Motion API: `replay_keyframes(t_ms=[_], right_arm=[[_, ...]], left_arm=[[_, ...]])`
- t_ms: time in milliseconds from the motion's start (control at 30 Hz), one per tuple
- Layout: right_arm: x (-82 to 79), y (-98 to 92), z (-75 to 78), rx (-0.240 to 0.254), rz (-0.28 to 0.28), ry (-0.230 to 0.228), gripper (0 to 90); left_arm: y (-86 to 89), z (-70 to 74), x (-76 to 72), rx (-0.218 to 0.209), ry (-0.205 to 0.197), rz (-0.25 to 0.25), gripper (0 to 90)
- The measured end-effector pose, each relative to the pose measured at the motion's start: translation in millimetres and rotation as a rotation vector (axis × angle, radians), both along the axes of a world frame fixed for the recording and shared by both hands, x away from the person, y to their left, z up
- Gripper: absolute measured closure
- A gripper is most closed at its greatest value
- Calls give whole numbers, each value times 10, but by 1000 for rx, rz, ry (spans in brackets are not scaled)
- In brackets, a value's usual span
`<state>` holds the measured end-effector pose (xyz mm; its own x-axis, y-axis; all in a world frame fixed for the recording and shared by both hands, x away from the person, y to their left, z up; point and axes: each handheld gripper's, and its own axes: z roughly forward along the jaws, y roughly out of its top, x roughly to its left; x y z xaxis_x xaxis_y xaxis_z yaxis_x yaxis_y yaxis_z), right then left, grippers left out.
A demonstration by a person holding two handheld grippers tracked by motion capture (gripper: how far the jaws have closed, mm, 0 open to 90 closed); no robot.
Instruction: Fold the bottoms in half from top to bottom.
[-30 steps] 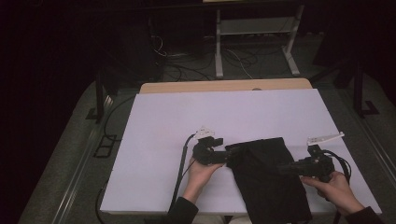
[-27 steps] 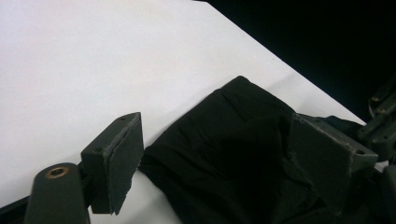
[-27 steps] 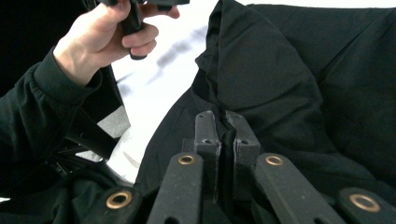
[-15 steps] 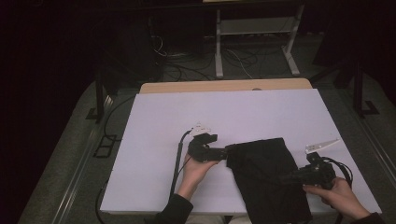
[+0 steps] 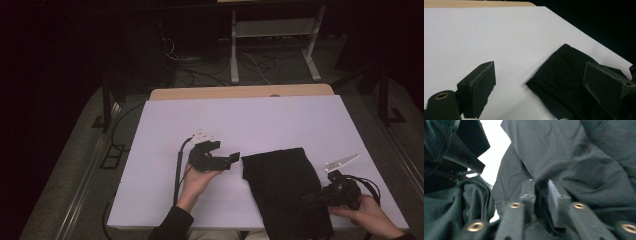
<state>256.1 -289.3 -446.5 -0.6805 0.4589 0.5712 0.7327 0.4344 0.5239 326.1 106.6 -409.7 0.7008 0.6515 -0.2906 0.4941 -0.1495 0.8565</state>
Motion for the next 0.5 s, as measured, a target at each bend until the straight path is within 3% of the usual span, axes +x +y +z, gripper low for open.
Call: replay_keyframes(t_ms=[167, 300, 400, 500], right_arm=[[-47, 37, 45, 5, 41, -48, 535], [-36, 43, 126, 48, 33, -89, 475], [-1, 53, 206, 80, 19, -121, 535], [70, 83, 267, 82, 2, -140, 712]], left_arm=[[105, -14, -22, 9, -6, 11, 94], [162, -25, -29, 16, -3, 15, 84], [197, -21, -37, 14, -9, 14, 79], [233, -16, -50, 9, -22, 17, 73]])
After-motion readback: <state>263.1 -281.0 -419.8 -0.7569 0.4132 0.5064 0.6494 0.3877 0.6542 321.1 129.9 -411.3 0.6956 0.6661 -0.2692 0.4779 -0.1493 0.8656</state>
